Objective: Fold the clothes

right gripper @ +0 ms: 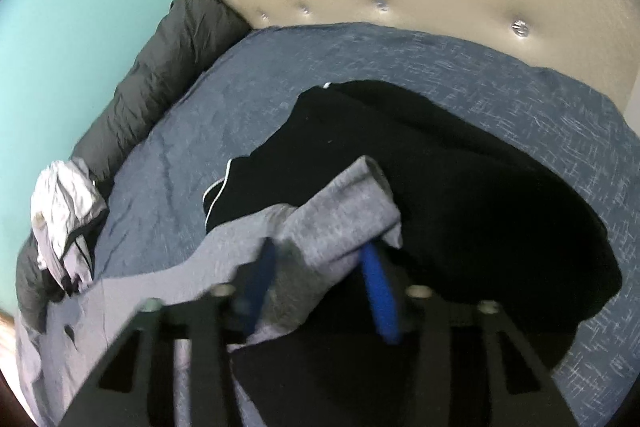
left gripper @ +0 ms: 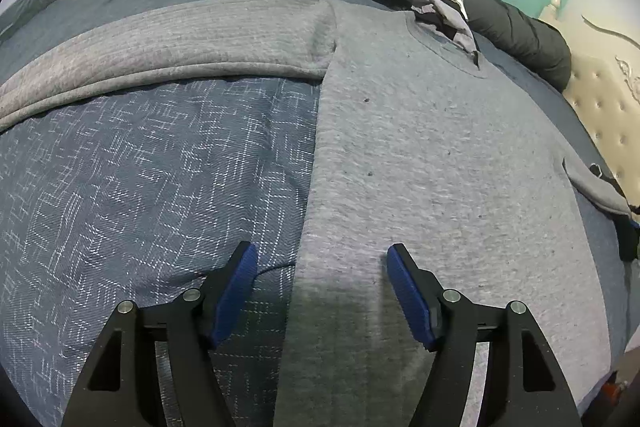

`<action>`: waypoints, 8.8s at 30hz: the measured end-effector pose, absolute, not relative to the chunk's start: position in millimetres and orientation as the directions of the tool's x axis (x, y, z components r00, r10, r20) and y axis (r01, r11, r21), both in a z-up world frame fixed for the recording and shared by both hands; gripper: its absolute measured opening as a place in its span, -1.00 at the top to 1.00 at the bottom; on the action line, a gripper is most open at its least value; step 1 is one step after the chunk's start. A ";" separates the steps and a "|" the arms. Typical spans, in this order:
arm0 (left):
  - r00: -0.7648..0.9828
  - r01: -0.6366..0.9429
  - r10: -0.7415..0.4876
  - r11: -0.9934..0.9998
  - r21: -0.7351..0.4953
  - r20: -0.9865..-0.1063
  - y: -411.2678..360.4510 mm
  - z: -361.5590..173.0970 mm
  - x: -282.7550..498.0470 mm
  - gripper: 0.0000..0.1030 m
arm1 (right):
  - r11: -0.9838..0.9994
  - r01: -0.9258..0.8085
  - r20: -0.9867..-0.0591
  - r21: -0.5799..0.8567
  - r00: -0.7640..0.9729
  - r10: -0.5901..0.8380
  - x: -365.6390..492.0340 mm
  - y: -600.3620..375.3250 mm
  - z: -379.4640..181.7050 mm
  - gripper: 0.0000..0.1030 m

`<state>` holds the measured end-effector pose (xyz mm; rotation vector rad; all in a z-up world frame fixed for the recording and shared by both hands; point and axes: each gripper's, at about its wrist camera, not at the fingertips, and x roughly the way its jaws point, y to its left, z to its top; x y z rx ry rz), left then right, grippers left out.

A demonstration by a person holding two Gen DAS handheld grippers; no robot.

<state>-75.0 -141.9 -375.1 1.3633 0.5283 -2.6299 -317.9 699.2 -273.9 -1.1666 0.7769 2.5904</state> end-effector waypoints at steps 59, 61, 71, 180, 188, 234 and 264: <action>-0.696 0.231 0.167 -0.869 -0.437 -0.698 -171.4 -336.3 -7.3 -0.39 | -0.615 0.594 -0.638 0.518 -0.210 -0.741 -189.7 79.4 -248.4 0.88; -0.697 0.226 0.167 -0.872 -0.435 -0.698 -171.0 -335.5 -7.5 -0.39 | -0.621 0.584 -0.654 0.522 -0.193 -0.731 -185.7 75.2 -261.2 0.88; -0.686 0.219 0.178 -0.874 -0.433 -0.706 -165.9 -339.5 -11.0 -0.40 | -0.646 0.615 -0.724 0.452 -0.170 -0.669 -160.3 66.0 -289.0 0.30; -0.598 -0.009 0.256 -0.950 -0.313 -0.759 -130.2 -350.0 -104.9 0.94 | -0.967 0.251 -0.867 0.044 -0.471 -0.162 -301.2 299.9 -344.5 0.00; -0.575 -0.004 0.289 -0.937 -0.350 -0.766 -134.4 -361.0 -104.3 0.94 | -0.971 0.238 -0.855 0.025 -0.499 -0.144 -326.0 306.6 -355.1 0.00; -0.529 0.013 0.295 -0.935 -0.355 -0.796 -130.5 -372.5 -114.6 0.94 | -0.955 0.234 -0.752 0.181 -0.593 -0.288 -358.4 314.5 -325.9 0.99; -0.514 0.012 0.302 -0.933 -0.359 -0.803 -124.1 -381.9 -113.5 0.93 | -0.984 0.162 -0.865 -0.079 -0.501 -0.013 -532.1 225.4 -339.9 0.78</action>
